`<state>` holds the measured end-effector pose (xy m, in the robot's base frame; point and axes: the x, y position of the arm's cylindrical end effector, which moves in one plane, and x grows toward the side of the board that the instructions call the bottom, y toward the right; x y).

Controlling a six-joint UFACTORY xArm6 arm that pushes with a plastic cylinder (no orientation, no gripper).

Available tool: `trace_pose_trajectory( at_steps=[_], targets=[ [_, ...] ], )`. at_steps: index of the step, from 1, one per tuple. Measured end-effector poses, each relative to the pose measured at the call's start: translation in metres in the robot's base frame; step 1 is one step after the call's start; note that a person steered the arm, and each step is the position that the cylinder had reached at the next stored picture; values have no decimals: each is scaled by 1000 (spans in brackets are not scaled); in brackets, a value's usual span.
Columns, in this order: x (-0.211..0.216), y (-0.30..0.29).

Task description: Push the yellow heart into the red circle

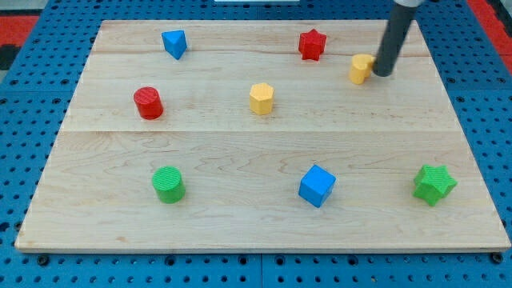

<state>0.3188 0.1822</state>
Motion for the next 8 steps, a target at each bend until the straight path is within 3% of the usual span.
trace_pose_trajectory(
  at_steps=[2,8],
  targets=[
    [-7,-68],
    [-9,-74]
  ],
)
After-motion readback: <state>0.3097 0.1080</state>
